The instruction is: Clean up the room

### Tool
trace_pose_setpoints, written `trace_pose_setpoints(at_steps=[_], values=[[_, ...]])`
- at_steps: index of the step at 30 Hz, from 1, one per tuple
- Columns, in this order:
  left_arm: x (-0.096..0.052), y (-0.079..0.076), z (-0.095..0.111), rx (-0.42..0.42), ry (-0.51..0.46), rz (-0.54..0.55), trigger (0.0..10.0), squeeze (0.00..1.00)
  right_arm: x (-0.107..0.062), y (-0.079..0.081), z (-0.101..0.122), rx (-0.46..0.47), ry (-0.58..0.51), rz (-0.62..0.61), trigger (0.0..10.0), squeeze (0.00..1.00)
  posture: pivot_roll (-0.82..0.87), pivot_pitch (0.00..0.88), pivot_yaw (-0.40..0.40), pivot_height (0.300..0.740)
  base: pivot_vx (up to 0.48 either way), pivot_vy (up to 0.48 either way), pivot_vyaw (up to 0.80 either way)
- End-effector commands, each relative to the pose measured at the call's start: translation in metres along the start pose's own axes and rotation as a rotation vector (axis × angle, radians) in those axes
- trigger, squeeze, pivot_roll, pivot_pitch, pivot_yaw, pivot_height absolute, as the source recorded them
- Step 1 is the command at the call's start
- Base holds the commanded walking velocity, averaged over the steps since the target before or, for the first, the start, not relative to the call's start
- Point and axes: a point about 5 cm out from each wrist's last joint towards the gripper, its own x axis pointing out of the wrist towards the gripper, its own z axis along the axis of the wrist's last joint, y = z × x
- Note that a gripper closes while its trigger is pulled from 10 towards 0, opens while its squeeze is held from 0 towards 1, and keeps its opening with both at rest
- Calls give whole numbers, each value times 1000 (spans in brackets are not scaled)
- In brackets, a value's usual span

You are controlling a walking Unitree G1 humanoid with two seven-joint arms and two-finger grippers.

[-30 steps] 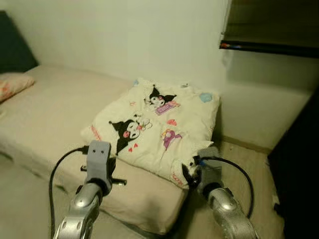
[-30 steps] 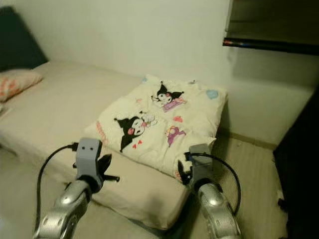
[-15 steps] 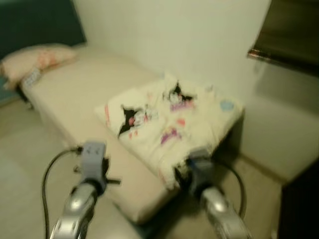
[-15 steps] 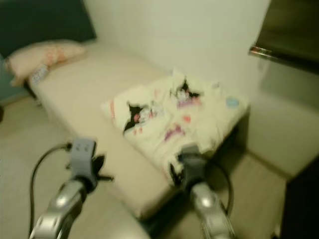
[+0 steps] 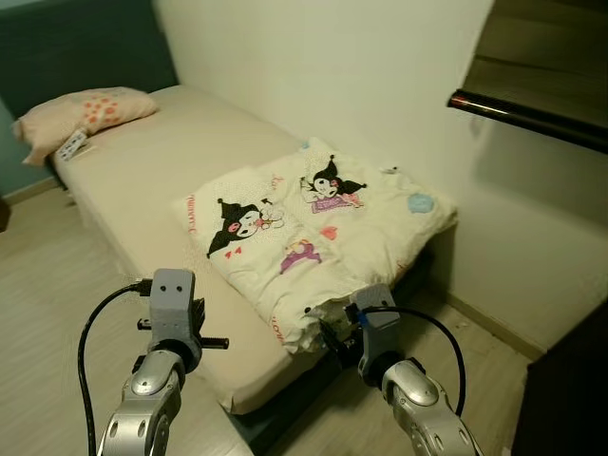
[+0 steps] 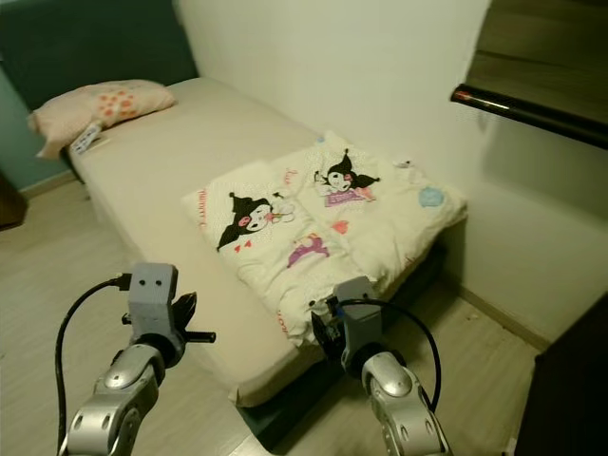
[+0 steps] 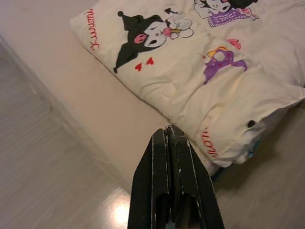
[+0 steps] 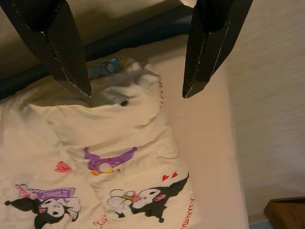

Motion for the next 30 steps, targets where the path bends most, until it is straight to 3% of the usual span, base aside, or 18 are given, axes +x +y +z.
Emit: trace_pose_setpoints(at_steps=[1, 13, 19, 30], values=[[-2, 10, -6, 11, 22, 38, 10000, 0, 1, 10, 3, 11, -21, 32, 10000, 0, -40, 78, 47, 740, 0, 0, 0], [-1, 4, 0, 22, -23, 6, 10000, 0, 0, 10, 2, 26, -30, 22, 10000, 0, -39, 81, 55, 740, 0, 0, 0], [-1, 3, -1, 26, -15, 17, 10000, 0, 0, 10, 1, -13, -28, 31, 10000, 0, -47, 90, 49, 740, 0, 0, 0], [0, 12, 3, -25, -35, 91, 10000, 0, 2, 11, 7, -31, -55, 40, 10000, 0, -45, 95, 53, 740, 0, 0, 800]])
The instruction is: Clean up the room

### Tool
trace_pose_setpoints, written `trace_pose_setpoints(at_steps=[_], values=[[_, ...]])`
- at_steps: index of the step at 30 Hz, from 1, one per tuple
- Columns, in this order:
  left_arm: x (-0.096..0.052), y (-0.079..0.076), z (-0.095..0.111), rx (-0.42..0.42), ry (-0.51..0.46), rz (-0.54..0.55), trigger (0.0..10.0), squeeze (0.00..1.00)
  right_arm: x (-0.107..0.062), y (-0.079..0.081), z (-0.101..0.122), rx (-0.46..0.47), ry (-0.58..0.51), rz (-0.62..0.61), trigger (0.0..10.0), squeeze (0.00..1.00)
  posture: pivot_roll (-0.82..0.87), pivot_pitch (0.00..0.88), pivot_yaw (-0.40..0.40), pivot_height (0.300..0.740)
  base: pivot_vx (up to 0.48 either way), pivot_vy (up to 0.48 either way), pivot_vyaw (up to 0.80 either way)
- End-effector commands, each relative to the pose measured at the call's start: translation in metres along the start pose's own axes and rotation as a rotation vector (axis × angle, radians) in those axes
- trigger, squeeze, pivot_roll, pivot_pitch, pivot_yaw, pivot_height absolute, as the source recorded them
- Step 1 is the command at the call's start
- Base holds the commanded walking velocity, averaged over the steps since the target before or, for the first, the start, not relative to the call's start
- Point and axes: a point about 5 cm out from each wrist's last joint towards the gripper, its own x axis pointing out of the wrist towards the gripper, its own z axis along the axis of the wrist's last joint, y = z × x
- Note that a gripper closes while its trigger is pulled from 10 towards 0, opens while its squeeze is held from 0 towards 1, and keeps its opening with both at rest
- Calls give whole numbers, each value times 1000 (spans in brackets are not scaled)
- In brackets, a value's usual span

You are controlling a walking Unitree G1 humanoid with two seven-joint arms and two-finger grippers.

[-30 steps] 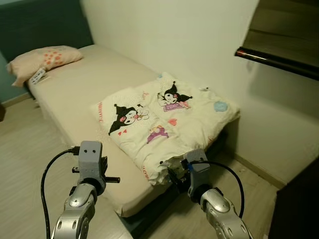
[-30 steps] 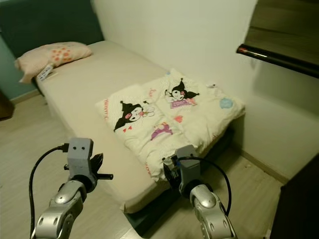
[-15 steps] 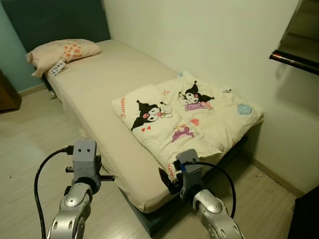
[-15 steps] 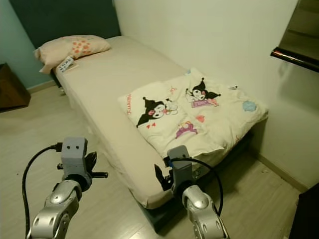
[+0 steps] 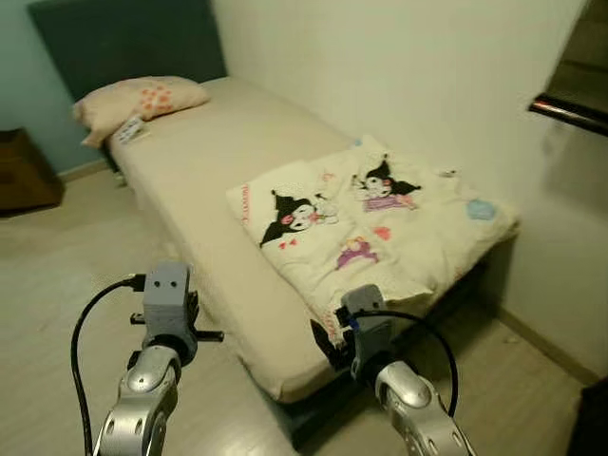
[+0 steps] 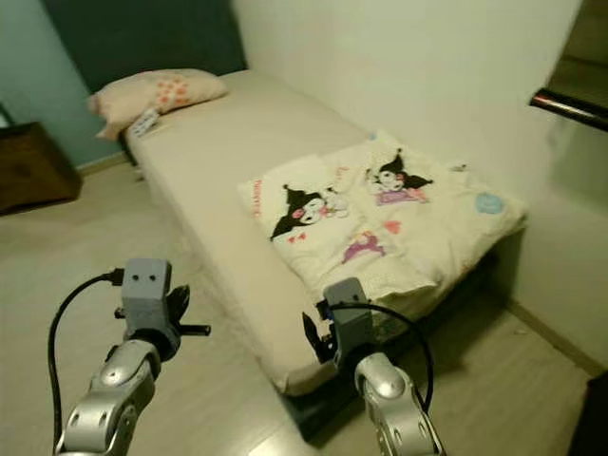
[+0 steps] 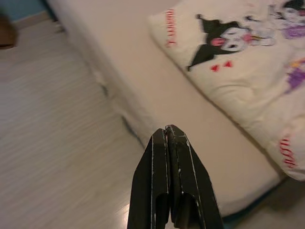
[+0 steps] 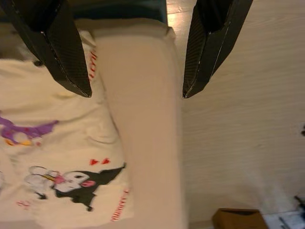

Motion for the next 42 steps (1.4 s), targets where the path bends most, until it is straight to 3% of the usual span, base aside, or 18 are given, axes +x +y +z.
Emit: trace_pose_setpoints(at_steps=[1, 5, 10, 15, 18, 22, 37, 42], values=[[0, 6, -5, -23, 28, 42, 10000, 0, 1, 4, 5, 7, -38, 13, 10000, 0, -46, 97, 57, 740, 0, 0, 800], [0, 6, -6, -3, 57, 32, 10000, 0, 1, 5, 7, 3, -52, 14, 10000, 0, -46, 97, 61, 740, 0, 0, 800], [-4, -10, -4, -14, 19, -91, 10000, 0, 0, -2, 9, 11, -62, -30, 10000, 0, -52, 97, 66, 740, 0, 0, 800], [-3, -8, -7, -6, 22, -60, 10000, 0, 0, -6, 9, -1, -61, -59, 10000, 0, -56, 94, 66, 740, 0, 0, 800], [-2, 6, -8, -48, 10, 47, 10000, 0, -1, -21, 15, -12, -87, -139, 10000, 0, -70, 86, 58, 740, 0, 0, 800], [-1, 9, -5, -72, -9, 58, 10000, 0, -2, -28, 18, -18, -100, -160, 10000, 0, -76, 83, 55, 740, 0, 0, 800], [0, -8, -8, -83, -24, 28, 10000, 0, -8, -43, 20, -59, -100, -218, 10000, 0, -107, 74, 24, 740, 0, 0, 800], [0, -10, -9, -61, -23, 31, 10000, 0, -11, -51, 16, -44, -78, -274, 10000, 0, -114, 76, 15, 740, 0, 0, 0]])
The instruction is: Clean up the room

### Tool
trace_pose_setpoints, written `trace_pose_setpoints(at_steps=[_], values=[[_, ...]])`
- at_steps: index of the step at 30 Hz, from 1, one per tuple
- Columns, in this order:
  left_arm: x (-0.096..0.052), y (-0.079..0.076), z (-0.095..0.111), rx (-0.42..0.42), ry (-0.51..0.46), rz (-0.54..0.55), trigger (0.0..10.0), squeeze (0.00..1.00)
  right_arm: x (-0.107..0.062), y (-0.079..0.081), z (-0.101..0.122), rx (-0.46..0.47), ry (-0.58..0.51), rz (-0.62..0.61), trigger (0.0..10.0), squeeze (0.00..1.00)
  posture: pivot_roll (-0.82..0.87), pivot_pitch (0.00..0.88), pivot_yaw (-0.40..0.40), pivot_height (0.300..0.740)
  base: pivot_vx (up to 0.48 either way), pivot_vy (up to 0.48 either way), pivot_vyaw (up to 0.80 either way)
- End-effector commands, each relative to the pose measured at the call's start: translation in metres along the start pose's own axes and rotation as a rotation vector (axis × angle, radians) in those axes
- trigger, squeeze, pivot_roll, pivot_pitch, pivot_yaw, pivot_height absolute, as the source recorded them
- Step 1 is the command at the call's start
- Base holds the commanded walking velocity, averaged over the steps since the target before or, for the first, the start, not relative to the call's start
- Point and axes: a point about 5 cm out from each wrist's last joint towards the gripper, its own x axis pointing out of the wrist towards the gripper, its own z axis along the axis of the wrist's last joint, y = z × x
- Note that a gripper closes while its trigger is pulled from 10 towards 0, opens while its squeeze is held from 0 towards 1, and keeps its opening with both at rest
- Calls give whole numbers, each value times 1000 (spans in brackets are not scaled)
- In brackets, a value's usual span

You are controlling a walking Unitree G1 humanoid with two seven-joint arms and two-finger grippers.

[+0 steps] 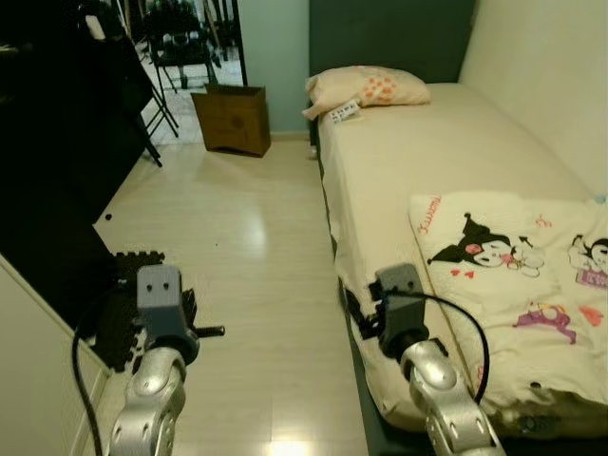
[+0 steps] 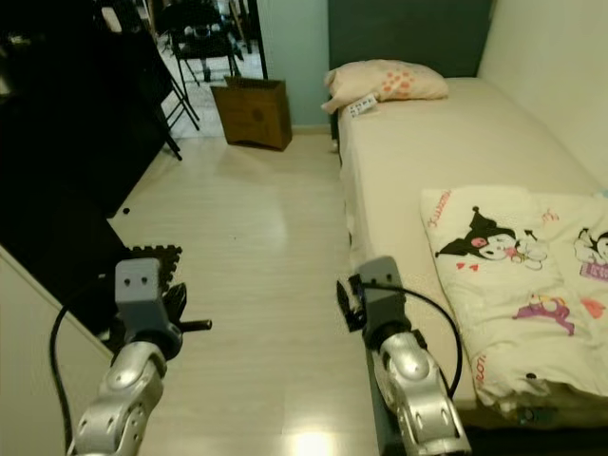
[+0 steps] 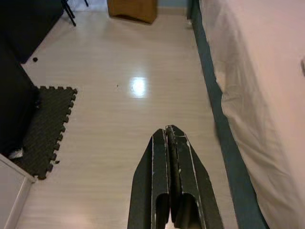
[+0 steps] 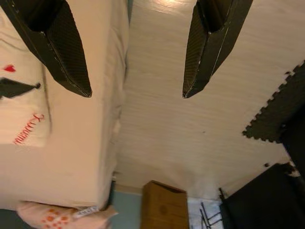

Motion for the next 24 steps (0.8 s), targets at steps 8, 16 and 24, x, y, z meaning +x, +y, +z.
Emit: trace_pose_setpoints(at_steps=[8, 16, 24], values=[[2, 3, -4, 15, 17, 18, 10000, 0, -5, 4, -3, 19, 11, 7, 10000, 0, -122, 76, 25, 740, 0, -115, 0], [3, 1, -3, 7, 12, 13, 10000, 0, -7, 5, -5, 27, 14, 8, 10000, 0, -127, 76, 33, 740, 0, -309, 0], [4, 0, -2, 5, 7, 11, 10000, 0, -9, 9, -5, 9, 18, 26, 10000, 0, -127, 79, 30, 740, 0, -310, 0]])
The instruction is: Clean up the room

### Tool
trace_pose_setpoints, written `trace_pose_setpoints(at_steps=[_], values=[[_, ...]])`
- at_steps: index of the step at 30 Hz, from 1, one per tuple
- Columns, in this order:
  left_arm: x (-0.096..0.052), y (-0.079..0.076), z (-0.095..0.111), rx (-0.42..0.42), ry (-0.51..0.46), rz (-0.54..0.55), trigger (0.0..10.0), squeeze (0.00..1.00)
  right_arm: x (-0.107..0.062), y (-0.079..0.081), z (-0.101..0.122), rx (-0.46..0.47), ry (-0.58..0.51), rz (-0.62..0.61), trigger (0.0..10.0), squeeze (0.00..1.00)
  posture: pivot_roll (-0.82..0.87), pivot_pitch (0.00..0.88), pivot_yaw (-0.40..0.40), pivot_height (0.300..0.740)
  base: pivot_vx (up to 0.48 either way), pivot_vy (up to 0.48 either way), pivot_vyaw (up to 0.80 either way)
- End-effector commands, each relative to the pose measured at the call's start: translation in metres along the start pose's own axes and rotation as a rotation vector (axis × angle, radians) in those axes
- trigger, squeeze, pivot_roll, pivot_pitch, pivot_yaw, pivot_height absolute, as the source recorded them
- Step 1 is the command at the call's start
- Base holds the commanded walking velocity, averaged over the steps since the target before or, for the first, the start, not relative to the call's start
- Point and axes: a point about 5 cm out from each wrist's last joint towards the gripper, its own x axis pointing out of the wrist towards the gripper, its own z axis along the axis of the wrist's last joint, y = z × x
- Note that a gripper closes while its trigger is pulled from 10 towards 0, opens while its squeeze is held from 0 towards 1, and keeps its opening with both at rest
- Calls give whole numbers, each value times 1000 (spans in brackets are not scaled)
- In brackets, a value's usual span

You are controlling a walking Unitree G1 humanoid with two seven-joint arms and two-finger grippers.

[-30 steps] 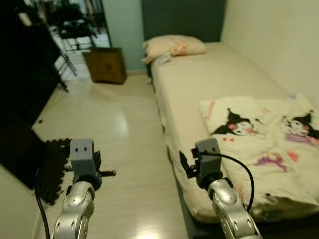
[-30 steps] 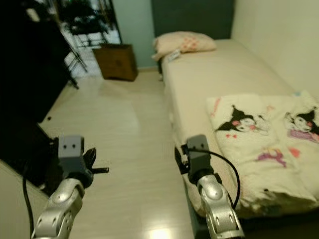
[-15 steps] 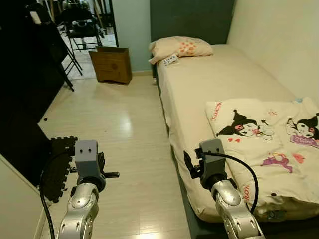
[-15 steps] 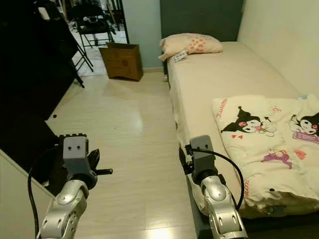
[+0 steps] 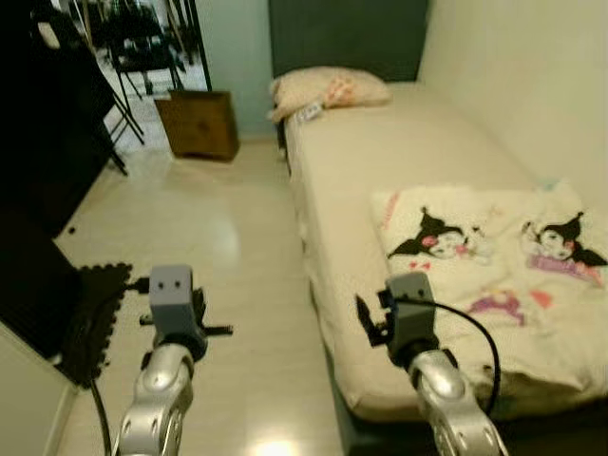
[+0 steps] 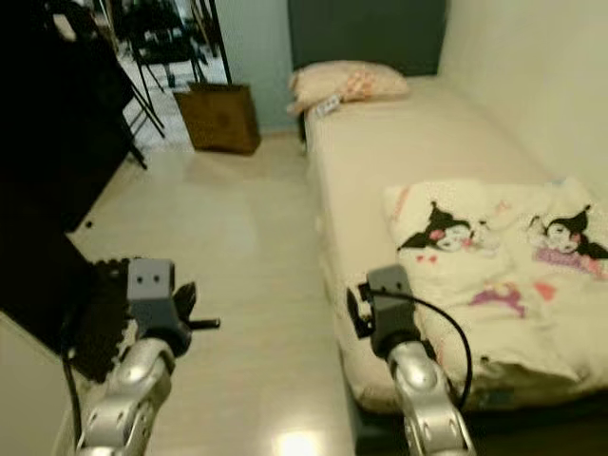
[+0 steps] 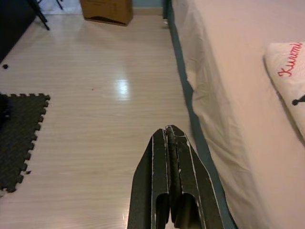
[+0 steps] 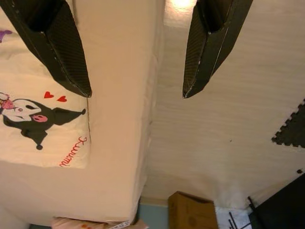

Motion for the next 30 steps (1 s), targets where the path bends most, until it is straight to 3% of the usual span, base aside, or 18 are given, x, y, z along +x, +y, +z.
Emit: trace_pose_setpoints(at_steps=[1, 13, 30], values=[[-2, 3, -6, 3, 22, 10, 10000, 0, -2, 4, -1, -10, 7, 20, 10000, 0, -126, 80, 28, 740, 0, -307, 0], [-3, 6, -7, 4, 22, 23, 10000, 0, -1, 9, 0, -20, 8, 55, 10000, 0, -122, 82, 24, 740, 0, -311, 667], [-2, 10, -7, 11, 24, 28, 10000, 0, -2, 8, -1, 22, 17, 42, 10000, 0, -125, 89, 29, 740, 0, -295, 0]])
